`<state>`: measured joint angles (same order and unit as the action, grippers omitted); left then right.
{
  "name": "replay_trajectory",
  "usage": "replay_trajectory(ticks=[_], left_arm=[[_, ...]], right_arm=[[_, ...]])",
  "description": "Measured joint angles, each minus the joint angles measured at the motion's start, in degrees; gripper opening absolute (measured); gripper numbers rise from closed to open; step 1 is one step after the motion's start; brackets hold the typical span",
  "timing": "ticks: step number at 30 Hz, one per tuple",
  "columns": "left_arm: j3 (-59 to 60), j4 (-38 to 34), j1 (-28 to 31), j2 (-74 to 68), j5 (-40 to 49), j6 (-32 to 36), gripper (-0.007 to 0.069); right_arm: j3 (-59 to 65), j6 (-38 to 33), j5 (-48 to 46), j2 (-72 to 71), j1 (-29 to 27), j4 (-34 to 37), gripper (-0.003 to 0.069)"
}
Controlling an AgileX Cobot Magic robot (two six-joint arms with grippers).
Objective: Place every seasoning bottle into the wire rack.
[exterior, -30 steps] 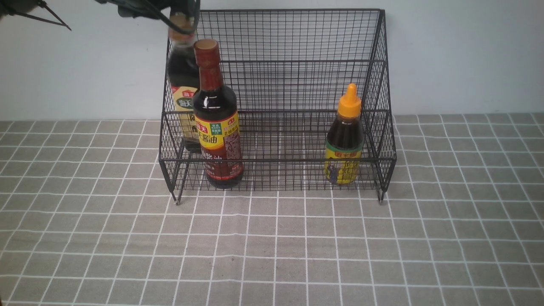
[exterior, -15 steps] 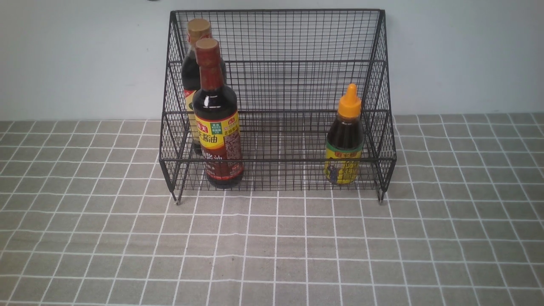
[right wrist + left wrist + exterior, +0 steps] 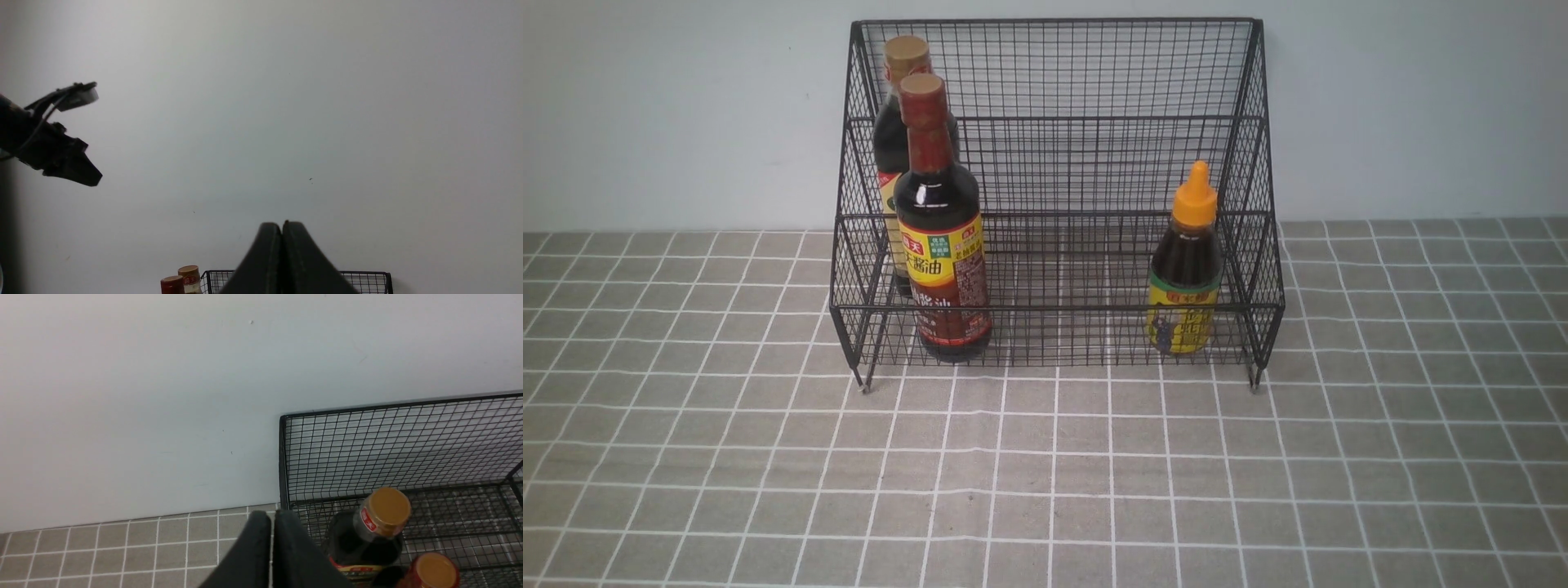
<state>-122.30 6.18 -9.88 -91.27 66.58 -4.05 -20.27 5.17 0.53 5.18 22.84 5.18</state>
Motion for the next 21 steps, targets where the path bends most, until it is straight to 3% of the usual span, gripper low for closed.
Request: replay_trajectory(ticks=[8, 17, 21], left_arm=[[17.7, -0.6, 0.0, 15.4, -4.9, 0.6, -0.0007], [57.9, -5.3, 0.0, 45.8, -22.5, 0.6, -0.0007], [70.6, -5.3, 0.0, 56.3, -24.8, 0.4, -0.0007]], right_arm=[[0.0, 0.0, 0.0, 0.0, 0.0, 0.0, -0.0012], [0.0, 0.0, 0.0, 0.0, 0.0, 0.0, -0.0012], [0.0, 0.0, -0.1, 0.0, 0.0, 0.0, -0.0012]])
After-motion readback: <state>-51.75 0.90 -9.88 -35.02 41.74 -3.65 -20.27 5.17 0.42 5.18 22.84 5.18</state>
